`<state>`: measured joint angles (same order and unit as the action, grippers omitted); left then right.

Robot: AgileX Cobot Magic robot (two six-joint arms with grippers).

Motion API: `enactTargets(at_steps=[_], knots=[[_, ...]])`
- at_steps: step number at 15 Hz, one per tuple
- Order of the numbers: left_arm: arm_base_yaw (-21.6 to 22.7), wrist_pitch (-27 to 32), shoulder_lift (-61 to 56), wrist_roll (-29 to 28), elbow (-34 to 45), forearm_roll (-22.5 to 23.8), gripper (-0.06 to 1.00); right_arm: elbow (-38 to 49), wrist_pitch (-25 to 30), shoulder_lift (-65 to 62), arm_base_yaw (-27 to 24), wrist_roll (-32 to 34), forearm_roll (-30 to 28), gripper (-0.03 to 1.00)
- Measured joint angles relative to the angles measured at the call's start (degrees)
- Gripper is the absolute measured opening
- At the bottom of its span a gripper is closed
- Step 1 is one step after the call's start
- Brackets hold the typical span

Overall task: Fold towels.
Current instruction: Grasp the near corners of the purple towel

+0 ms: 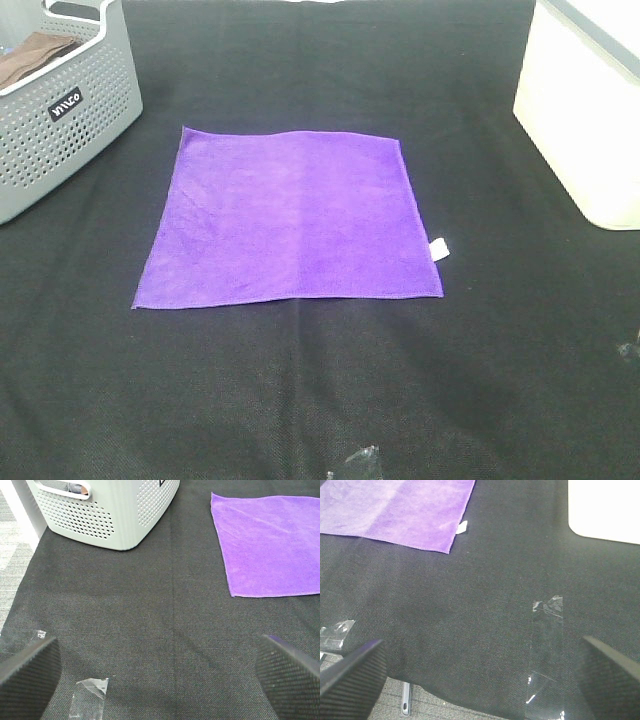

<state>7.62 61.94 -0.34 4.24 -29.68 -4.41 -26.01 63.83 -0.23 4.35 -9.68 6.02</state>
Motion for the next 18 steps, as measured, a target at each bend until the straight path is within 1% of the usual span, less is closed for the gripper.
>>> enactTargets(at_steps=[1,2,4,7,9,10,11,13,15,16,17,18], knots=[[0.0,0.0,0.0,0.0,0.0,0.0,0.99,0.0,0.0,0.5,0.0,-0.1,0.0,0.96],[0.0,0.3,1.8,0.0,-0.6,0.0,0.99,-1.1,0.3,4.7,0.0,-0.2,0.0,0.96],[0.0,2.1,10.1,0.0,-5.3,0.0,0.99,-5.6,0.9,15.4,0.0,-0.1,1.1,0.96],[0.0,7.3,32.4,-0.1,-15.4,-0.5,0.99,-15.6,-0.6,36.1,0.0,1.6,5.8,0.96],[0.0,7.0,46.5,1.2,-19.2,-1.0,0.99,-21.2,-4.8,51.1,0.0,0.6,8.9,0.96],[0.0,6.0,52.0,2.7,-19.7,-1.5,0.99,-23.1,-7.0,57.5,0.0,-1.2,10.5,0.96],[0.1,4.6,57.1,4.5,-19.7,-2.9,0.99,-24.8,-8.0,63.7,0.0,-3.6,12.4,0.96],[0.1,-1.4,66.1,8.2,-19.7,-8.5,0.99,-28.0,-9.5,73.8,0.0,-7.5,16.3,0.96],[0.1,-6.3,75.8,15.1,-22.3,-16.9,0.99,-31.5,-10.5,81.1,-0.1,-11.5,20.6,0.96],[0.1,-7.2,80.8,18.6,-24.9,-21.3,0.99,-33.2,-10.5,84.5,-0.1,-13.6,23.1,0.96],[0.1,-8.1,88.6,23.0,-29.0,-26.0,0.99,-35.6,-9.8,90.3,-1.8,-17.2,28.6,0.96],[0.1,-8.5,93.6,25.7,-31.9,-28.2,0.99,-36.4,-8.7,93.7,-4.1,-19.6,33.1,0.96]])
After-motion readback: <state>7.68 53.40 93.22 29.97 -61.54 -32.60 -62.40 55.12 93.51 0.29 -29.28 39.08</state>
